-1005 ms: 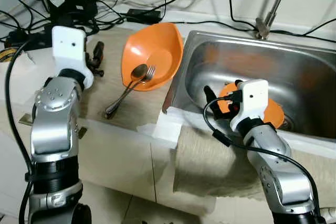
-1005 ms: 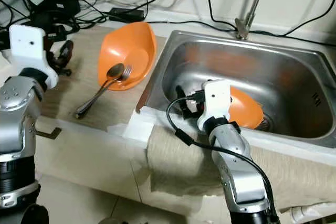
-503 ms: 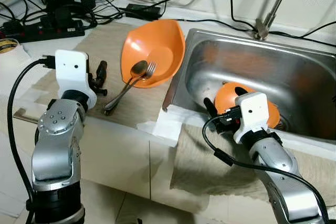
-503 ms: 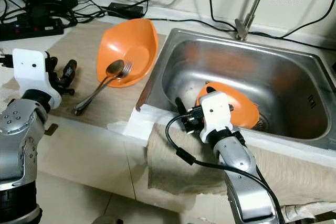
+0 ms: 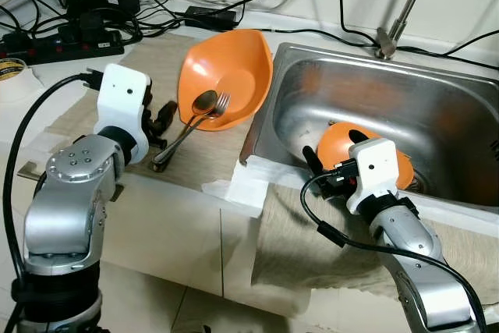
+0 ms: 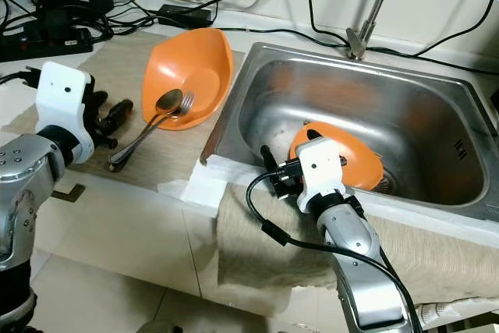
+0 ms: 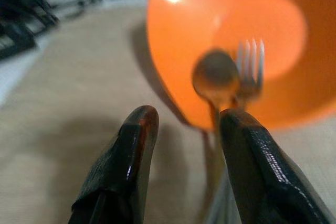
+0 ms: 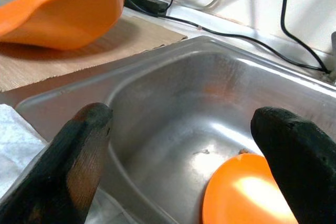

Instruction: Kitchen organization

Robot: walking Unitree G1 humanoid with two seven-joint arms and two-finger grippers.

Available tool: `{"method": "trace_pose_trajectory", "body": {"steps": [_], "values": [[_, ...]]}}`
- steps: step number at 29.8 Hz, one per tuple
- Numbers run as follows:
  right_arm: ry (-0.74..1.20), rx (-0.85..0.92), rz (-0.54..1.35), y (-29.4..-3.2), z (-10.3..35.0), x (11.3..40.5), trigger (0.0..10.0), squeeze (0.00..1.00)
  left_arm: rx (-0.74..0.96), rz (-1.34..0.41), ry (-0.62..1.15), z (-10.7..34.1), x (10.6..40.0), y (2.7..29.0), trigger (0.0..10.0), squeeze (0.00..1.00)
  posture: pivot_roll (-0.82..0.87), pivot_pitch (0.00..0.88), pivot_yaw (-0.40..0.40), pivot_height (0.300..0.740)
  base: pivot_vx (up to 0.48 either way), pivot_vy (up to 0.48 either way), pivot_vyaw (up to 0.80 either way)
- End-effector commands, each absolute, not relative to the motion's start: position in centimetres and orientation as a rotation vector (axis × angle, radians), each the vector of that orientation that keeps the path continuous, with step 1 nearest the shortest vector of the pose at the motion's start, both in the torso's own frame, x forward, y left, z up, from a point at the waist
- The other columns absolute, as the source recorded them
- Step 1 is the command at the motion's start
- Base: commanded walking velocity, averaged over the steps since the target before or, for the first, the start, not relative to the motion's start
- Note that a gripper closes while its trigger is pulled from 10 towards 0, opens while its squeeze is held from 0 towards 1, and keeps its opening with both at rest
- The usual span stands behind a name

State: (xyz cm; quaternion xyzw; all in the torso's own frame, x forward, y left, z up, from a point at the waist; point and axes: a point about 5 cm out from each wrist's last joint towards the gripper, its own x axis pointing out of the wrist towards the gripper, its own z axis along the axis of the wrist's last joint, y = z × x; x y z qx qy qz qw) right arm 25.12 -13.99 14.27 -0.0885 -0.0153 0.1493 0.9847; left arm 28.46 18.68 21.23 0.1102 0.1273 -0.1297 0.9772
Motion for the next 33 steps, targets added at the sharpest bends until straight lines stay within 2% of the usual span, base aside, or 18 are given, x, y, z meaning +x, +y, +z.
{"method": "trace_pose_trajectory", "body": {"steps": [1, 7, 13, 33], "values": [[-0.033, -0.187, 0.292, -14.3, 14.2, 25.1, 10.0, 0.00, 0.207, -0.303, 0.303, 21.1, 28.7, 18.2, 10.0, 0.00, 0.12, 0.003, -0.010, 0.736, 0.000, 0.000, 0.00], [-0.033, -0.189, 0.285, -14.3, 14.2, 25.0, 10.0, 0.00, 0.108, -0.335, 0.396, 20.4, 29.4, 18.1, 10.0, 0.00, 0.10, 0.001, -0.004, 0.736, 0.000, 0.000, 0.00], [-0.035, -0.193, 0.283, -14.3, 14.2, 25.0, 10.0, 0.00, 0.090, -0.363, 0.420, 20.6, 29.8, 17.7, 10.0, 0.00, 0.09, 0.001, 0.001, 0.736, 0.000, 0.000, 0.00], [-0.040, -0.201, 0.252, -14.7, 14.4, 24.7, 10.0, 0.00, 0.270, -0.375, 0.473, 19.0, 31.7, 17.9, 10.0, 0.00, 0.06, 0.000, 0.020, 0.736, 0.000, 0.000, 0.00]]}}
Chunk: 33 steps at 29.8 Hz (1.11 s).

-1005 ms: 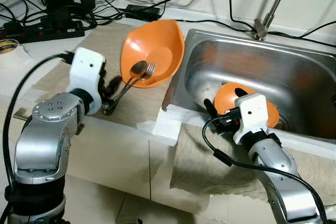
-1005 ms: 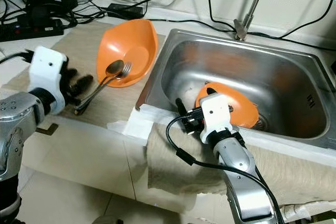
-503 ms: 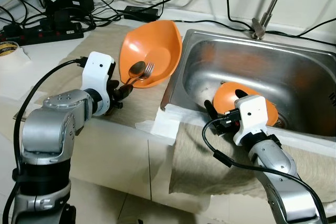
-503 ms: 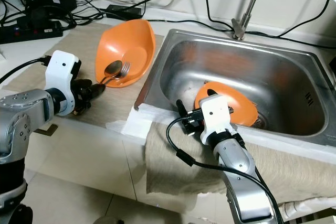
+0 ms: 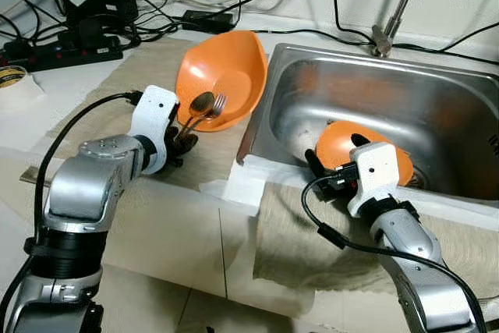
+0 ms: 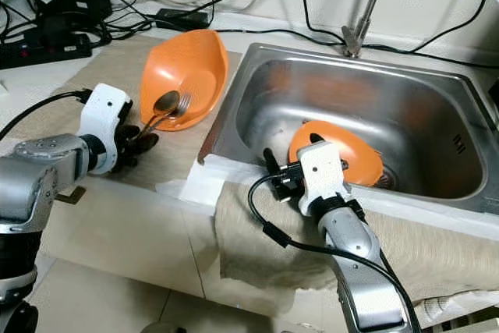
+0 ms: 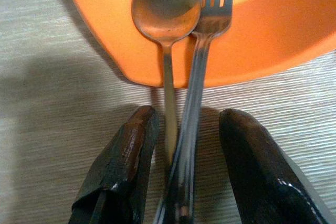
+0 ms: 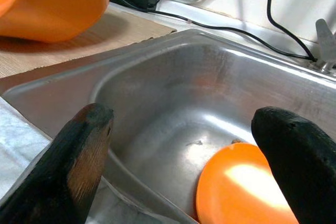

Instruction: Kitchen organization

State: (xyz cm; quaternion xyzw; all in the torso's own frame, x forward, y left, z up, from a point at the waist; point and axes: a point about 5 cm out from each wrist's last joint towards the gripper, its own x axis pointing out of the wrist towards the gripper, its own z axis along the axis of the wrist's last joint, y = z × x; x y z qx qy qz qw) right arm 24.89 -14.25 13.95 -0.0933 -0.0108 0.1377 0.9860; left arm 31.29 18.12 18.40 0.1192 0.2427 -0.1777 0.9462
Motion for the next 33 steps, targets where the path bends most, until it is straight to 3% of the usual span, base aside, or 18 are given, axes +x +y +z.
{"method": "trace_pose_trajectory", "body": {"steps": [1, 4, 5, 6, 7, 21, 33], "values": [[-0.040, -0.201, 0.252, -14.7, 14.4, 24.7, 10.0, 0.00, 0.270, -0.375, 0.473, 19.0, 31.7, 17.9, 10.0, 0.00, 0.06, 0.000, 0.020, 0.736, 0.000, 0.000, 0.00], [-0.039, -0.202, 0.251, -14.7, 14.4, 24.8, 10.0, 0.00, 0.280, -0.380, 0.475, 18.8, 31.7, 17.8, 10.0, 0.00, 0.05, 0.000, 0.021, 0.736, 0.000, 0.000, 0.00], [-0.040, -0.203, 0.249, -14.7, 14.4, 24.8, 10.0, 0.00, 0.287, -0.387, 0.477, 18.7, 31.7, 17.8, 4.8, 0.00, 0.05, 0.000, 0.022, 0.736, 0.000, 0.000, 0.00], [-0.040, -0.203, 0.248, -14.7, 14.4, 24.8, 10.0, 0.00, 0.287, -0.392, 0.480, 18.6, 31.7, 17.7, 2.9, 0.00, 0.05, 0.000, 0.022, 0.736, 0.000, 0.000, 0.00], [-0.040, -0.202, 0.246, -14.7, 14.4, 24.8, 10.0, 0.00, 0.287, -0.400, 0.483, 18.5, 31.8, 17.7, 0.0, 0.00, 0.05, 0.000, 0.022, 0.736, 0.000, 0.000, 0.00], [-0.036, -0.199, 0.239, -14.7, 14.3, 24.6, 10.0, 0.00, 0.287, -0.408, 0.494, 17.9, 32.3, 18.0, 0.0, 0.00, 0.05, 0.000, 0.029, 0.736, 0.000, 0.000, 0.00], [-0.028, -0.201, 0.240, -14.6, 14.2, 24.6, 10.0, 0.00, 0.323, -0.332, 0.322, 20.8, 33.5, 19.0, 0.0, 0.00, 0.05, 0.000, 0.028, 0.736, 0.000, 0.000, 0.00]]}}
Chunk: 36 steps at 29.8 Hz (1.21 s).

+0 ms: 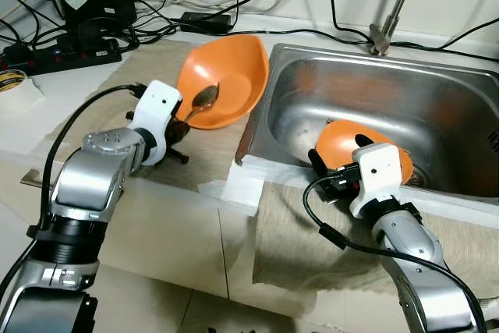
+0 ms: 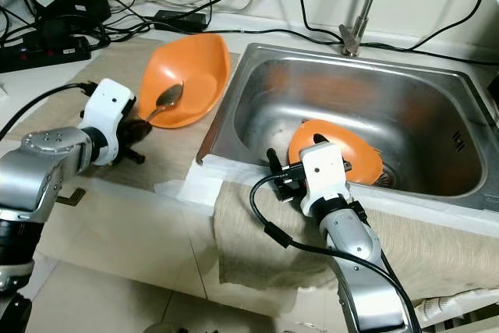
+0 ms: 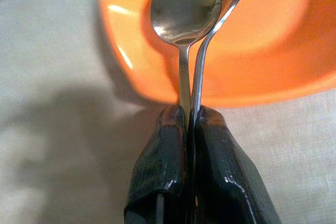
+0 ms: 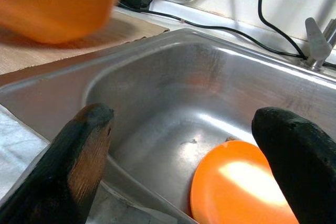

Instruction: Kitchen organization

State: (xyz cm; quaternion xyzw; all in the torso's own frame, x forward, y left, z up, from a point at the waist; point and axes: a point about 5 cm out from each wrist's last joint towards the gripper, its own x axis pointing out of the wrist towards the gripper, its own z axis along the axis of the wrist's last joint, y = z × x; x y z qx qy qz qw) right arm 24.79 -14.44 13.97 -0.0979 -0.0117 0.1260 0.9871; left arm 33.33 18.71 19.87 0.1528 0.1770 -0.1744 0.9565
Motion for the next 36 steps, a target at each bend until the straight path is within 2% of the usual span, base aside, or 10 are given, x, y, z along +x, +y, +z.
{"method": "trace_pose_trajectory", "body": {"steps": [1, 19, 24, 28, 36], "values": [[-0.027, -0.201, 0.240, -14.6, 14.2, 24.6, 10.0, 0.00, 0.321, -0.326, 0.309, 21.1, 33.6, 19.1, 0.0, 0.00, 0.05, 0.000, 0.028, 0.736, 0.000, 0.000, 0.00], [-0.023, -0.201, 0.245, -14.5, 14.1, 24.7, 10.0, 0.00, 0.341, -0.313, 0.231, 22.4, 34.2, 19.2, 0.0, 0.00, 0.05, 0.000, 0.030, 0.736, 0.000, 0.000, 0.00], [-0.024, -0.201, 0.245, -14.4, 14.0, 24.7, 10.0, 0.00, 0.248, -0.271, 0.192, 23.4, 35.2, 19.4, 0.0, 0.00, 0.05, 0.000, 0.030, 0.736, 0.000, 0.000, 0.00], [-0.025, -0.201, 0.246, -14.4, 14.0, 24.8, 10.0, 0.00, 0.236, -0.252, 0.219, 22.4, 36.0, 19.9, 0.0, 0.00, 0.05, 0.000, 0.032, 0.736, 0.000, 0.000, 0.00], [-0.021, -0.204, 0.252, -14.3, 13.9, 24.8, 10.0, 0.00, 0.061, -0.230, 0.310, 20.4, 37.8, 20.8, 0.0, 0.00, 0.05, 0.000, 0.028, 0.736, 0.000, 0.000, 0.00]]}}
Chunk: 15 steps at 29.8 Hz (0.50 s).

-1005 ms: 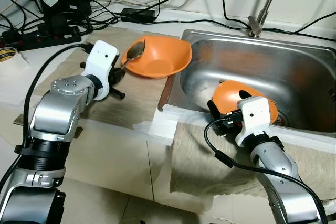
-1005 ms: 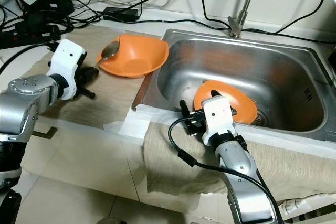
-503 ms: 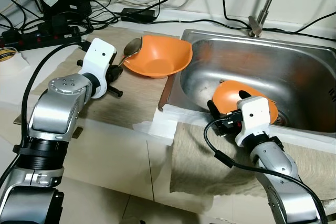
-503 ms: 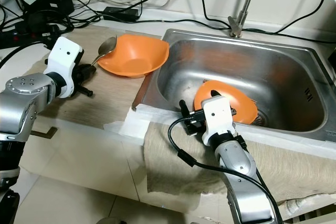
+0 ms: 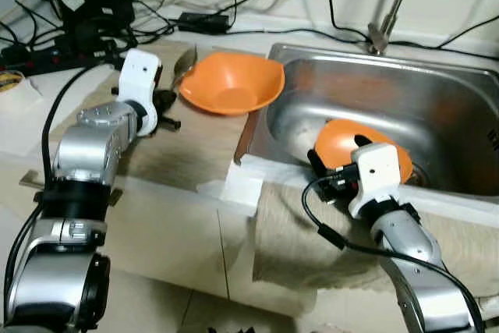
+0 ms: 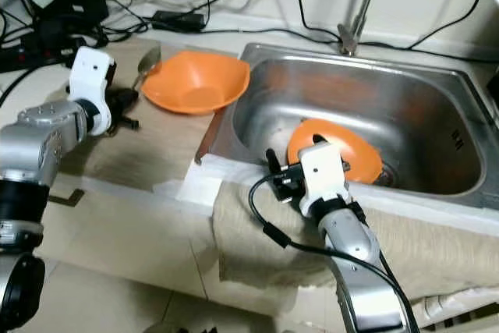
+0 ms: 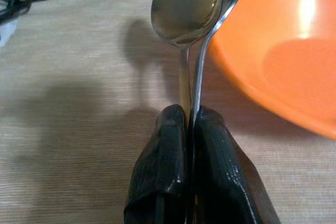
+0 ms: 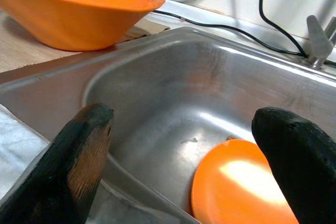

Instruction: Kitchen organization

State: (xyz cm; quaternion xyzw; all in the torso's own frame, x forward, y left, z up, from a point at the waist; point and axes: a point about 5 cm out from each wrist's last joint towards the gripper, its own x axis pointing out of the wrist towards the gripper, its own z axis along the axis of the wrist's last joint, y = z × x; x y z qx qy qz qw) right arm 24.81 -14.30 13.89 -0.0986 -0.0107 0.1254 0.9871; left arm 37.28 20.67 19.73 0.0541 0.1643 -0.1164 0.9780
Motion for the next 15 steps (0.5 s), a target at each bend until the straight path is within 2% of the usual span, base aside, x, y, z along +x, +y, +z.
{"method": "trace_pose_trajectory", "body": {"steps": [1, 3, 4, 5, 7, 15], "values": [[-0.021, -0.205, 0.253, -14.3, 13.9, 24.9, 10.0, 0.00, 0.022, -0.224, 0.321, 20.1, 38.0, 20.8, 0.0, 0.00, 0.05, 0.000, 0.027, 0.736, 0.000, 0.000, 0.00], [-0.021, -0.206, 0.253, -14.3, 13.9, 24.8, 10.0, 0.00, -0.025, -0.217, 0.333, 19.8, 38.3, 20.8, 0.0, 0.00, 0.04, 0.000, 0.027, 0.736, 0.000, 0.000, 0.00], [-0.020, -0.207, 0.253, -14.4, 13.9, 24.8, 10.0, 0.00, -0.126, -0.204, 0.362, 19.3, 38.6, 20.8, 0.0, 0.00, 0.04, 0.000, 0.027, 0.736, 0.000, 0.000, 0.00], [-0.020, -0.207, 0.253, -14.4, 13.9, 24.8, 10.0, 0.00, -0.126, -0.204, 0.362, 19.3, 38.6, 20.8, 0.0, 0.00, 0.04, 0.000, 0.027, 0.736, 0.000, 0.000, 0.00], [-0.017, -0.209, 0.251, -14.4, 13.9, 24.7, 10.0, 0.00, -0.250, -0.178, 0.383, 18.8, 38.9, 20.8, 0.0, 0.00, 0.03, 0.000, 0.028, 0.736, 0.000, 0.000, 0.00], [-0.013, -0.215, 0.247, -14.6, 13.9, 24.5, 10.0, 0.00, -0.407, -0.132, 0.366, 19.2, 39.7, 20.7, 0.0, 0.00, 0.02, 0.000, 0.026, 0.736, 0.000, 0.000, 0.00]]}}
